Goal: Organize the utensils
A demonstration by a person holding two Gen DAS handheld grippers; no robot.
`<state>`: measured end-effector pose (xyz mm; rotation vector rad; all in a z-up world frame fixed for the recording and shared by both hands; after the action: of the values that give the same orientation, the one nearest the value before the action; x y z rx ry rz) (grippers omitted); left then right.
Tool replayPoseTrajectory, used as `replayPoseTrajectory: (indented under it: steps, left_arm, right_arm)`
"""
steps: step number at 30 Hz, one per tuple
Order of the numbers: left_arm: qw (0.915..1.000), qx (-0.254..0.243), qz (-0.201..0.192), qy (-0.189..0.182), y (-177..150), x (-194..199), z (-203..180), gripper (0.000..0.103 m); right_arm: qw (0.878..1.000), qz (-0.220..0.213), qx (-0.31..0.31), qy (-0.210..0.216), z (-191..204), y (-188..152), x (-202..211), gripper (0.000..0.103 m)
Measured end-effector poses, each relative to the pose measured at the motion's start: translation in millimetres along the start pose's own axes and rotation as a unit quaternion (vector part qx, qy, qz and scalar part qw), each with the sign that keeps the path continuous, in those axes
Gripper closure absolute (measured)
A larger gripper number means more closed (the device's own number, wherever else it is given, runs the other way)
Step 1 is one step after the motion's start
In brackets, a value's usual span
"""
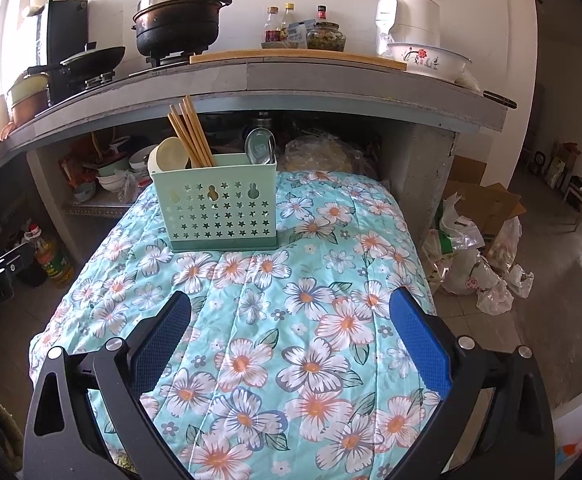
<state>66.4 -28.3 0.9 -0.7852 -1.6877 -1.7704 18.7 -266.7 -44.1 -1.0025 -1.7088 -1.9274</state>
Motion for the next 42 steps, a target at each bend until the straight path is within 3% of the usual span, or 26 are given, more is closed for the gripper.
replayPoseTrajectory:
  steps: [42]
  left_arm:
    - [0.9995, -0.024, -0.018, -0.004, 0, 9, -11, 0.008]
  right_arm:
    - [1.000, -0.006, 0.009, 0.005, 4, 1, 4, 0.006]
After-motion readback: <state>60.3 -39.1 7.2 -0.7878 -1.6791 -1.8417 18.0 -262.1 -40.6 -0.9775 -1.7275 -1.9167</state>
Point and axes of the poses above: each gripper's, at about its wrist camera, not at the fingertips, and x roughly against the way its jaws point, z to its left, y to its top, the point moved 4 cm from there along -x, roughly the way its jaws point, and after that the axes turned 12 degrees about z, right-handed, at the moved point
